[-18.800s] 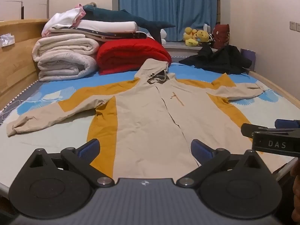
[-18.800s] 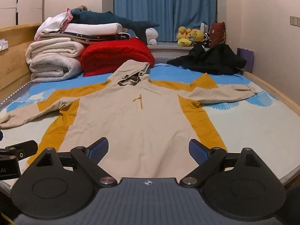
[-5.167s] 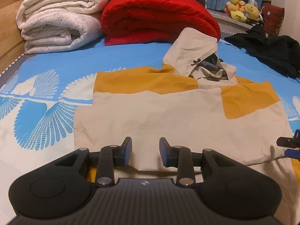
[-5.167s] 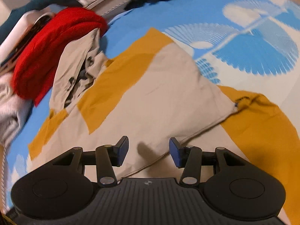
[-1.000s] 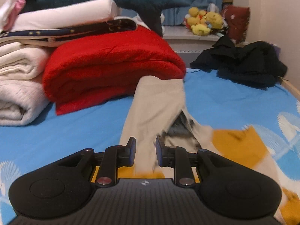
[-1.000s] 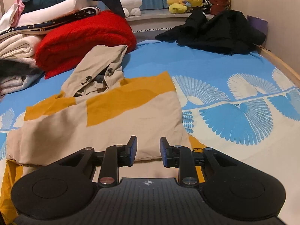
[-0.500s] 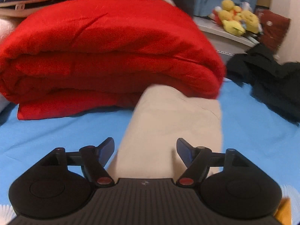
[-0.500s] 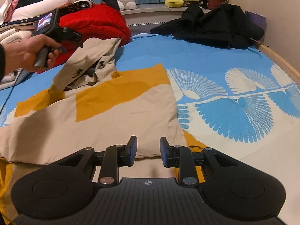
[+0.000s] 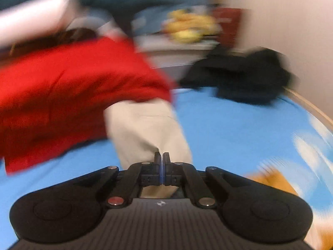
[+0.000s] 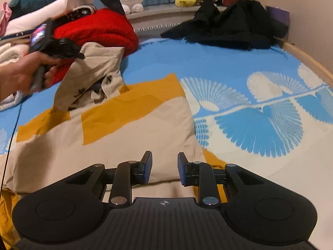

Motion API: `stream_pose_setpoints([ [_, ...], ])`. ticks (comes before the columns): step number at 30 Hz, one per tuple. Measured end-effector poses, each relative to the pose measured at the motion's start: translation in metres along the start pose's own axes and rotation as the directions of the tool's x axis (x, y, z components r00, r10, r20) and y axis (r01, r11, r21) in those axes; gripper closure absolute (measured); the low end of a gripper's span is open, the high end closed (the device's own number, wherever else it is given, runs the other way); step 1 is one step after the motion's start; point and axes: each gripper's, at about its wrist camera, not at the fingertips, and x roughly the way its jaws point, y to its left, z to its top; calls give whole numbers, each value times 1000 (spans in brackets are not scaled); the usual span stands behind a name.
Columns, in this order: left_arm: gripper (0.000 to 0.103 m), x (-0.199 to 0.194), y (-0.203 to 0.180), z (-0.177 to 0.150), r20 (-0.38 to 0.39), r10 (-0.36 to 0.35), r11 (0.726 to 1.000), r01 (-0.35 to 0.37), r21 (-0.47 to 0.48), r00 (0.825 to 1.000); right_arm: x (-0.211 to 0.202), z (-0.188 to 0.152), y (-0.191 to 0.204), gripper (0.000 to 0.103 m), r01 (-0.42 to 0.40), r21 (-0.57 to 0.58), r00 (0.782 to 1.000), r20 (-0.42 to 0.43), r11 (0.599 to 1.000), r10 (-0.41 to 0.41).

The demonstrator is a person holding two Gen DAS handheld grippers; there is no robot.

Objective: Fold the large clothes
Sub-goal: 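Fold the hood down onto the jacket body with the left gripper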

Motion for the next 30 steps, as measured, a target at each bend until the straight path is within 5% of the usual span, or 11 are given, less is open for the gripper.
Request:
stream_pose_setpoints([
  [2, 103, -70, -28, -24, 1, -84, 984, 83, 160, 996, -9, 6, -2, 75, -14, 36, 1000, 26, 999, 13],
  [5, 103, -160, -65, -87, -106, -142, 918, 171, 357, 984, -23, 11, -4, 75, -60, 91, 996, 69, 994, 54],
  [7, 99, -208, -81, -139, -213, -136, 885, 215, 414, 968, -32, 13, -6, 75, -98, 116, 991, 100, 988, 86],
  [8, 98, -231, -85, -161, -241, -112, 890, 206, 407, 964, -36, 13, -6, 75, -111, 124, 989, 111, 986, 97],
  [10, 98, -269, -83, -186, -231, -27, 950, 96, 296, 973, -42, 13, -7, 75, -142, 147, 984, 124, 979, 124],
  [12, 96, -306, -75, -198, -168, 60, 995, -46, 86, 984, -46, 12, -8, 75, -181, 169, 978, 133, 969, 159],
  [14, 92, -325, -67, -207, -107, 106, 979, -123, -161, 989, -49, 11, -4, 75, -220, 167, 971, 136, 961, 199],
  [17, 82, -317, -70, -221, -66, 157, 909, -171, -380, 985, -49, 7, 6, 75, -286, 153, 955, 122, 946, 269],
  [21, 82, -268, -71, -224, -107, 120, 845, -159, -511, 987, -34, -1, 14, 75, -343, 214, 939, 49, 915, 341],
  [28, 78, -224, -93, -224, -139, 106, 857, -161, -490, 985, 17, -16, 35, 71, -337, 307, 919, -98, 890, 381],
  [30, 73, -219, -105, -227, -149, 88, 873, -148, -464, 985, 31, -19, 42, 61, -333, 332, 913, -119, 883, 389],
])
